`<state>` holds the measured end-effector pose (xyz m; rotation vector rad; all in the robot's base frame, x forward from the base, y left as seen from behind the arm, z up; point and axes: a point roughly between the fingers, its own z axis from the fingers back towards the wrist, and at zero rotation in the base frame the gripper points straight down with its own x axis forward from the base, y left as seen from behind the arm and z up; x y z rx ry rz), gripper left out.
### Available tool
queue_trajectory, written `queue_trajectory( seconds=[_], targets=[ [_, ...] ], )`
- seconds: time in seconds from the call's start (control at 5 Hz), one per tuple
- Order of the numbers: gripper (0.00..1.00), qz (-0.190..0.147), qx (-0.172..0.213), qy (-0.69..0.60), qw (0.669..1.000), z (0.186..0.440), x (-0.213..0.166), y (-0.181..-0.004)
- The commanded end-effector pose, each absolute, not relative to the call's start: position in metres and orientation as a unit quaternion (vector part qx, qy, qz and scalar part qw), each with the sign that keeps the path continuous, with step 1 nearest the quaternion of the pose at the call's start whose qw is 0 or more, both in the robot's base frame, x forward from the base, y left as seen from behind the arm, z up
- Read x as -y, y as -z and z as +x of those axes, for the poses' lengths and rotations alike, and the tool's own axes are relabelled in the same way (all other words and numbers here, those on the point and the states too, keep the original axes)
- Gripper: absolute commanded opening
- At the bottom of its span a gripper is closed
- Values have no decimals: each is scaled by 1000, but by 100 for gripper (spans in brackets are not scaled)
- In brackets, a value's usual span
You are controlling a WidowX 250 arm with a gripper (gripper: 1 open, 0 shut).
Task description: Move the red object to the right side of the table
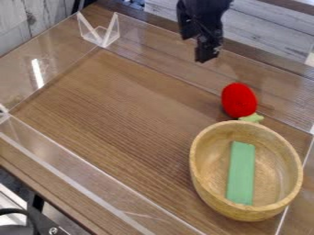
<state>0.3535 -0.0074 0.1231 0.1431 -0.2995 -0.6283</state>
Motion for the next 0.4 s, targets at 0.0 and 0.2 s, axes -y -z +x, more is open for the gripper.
queue_trajectory(
  seconds=[0.0,0.2],
  targets=[
    [100,90,179,266,943,356,9,-148],
    [100,94,176,230,952,352,10,-145]
  ],
)
